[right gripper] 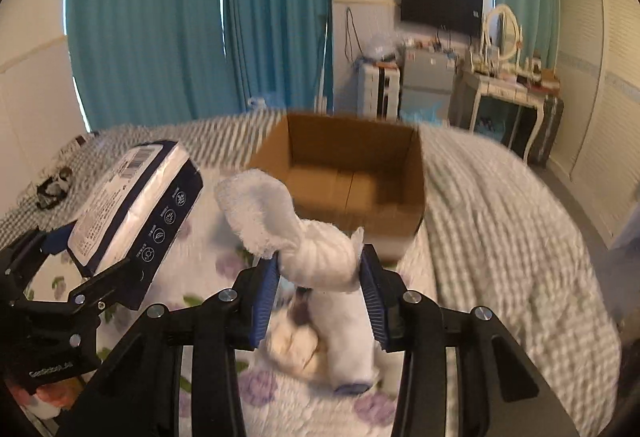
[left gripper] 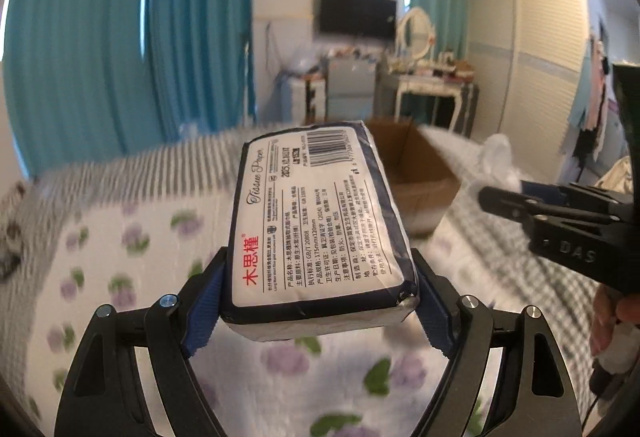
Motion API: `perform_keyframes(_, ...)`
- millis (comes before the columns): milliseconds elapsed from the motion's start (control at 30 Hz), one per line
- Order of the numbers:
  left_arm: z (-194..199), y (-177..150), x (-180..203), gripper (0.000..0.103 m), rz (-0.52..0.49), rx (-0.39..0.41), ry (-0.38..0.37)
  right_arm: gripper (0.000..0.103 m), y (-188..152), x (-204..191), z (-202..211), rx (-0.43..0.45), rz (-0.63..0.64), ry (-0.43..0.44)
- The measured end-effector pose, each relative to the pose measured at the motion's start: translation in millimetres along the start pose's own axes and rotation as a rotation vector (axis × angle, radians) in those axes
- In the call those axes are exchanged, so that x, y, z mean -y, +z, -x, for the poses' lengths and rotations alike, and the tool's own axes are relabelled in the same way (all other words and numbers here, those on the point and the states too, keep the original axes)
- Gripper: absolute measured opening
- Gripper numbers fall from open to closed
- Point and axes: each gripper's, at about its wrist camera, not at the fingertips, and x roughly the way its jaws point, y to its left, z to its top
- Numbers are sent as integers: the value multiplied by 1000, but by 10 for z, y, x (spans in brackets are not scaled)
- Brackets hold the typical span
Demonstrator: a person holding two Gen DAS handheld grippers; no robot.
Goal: Organize soft objects
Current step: 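Carry the tissue pack and sock into the box and open both tools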
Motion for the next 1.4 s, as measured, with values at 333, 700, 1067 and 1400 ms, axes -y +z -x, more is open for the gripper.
perform_keyframes(333, -809, 825, 216, 83, -65, 27, -61, 40, 971, 310, -276, 51, 0, 44)
perform_keyframes(700, -1904, 829, 292, 84, -61, -60, -96, 43, 1061, 678, -1573, -85, -49, 64)
perform_keyframes(1067, -2025, 764, 281, 84, -24, -88, -17, 81, 906, 903, -1680, -70, -70, 35)
perform_keyframes(1400, -828, 1164, 398, 84, -48, 36, 10, 83, 1182, 800, -443, 22, 24, -21)
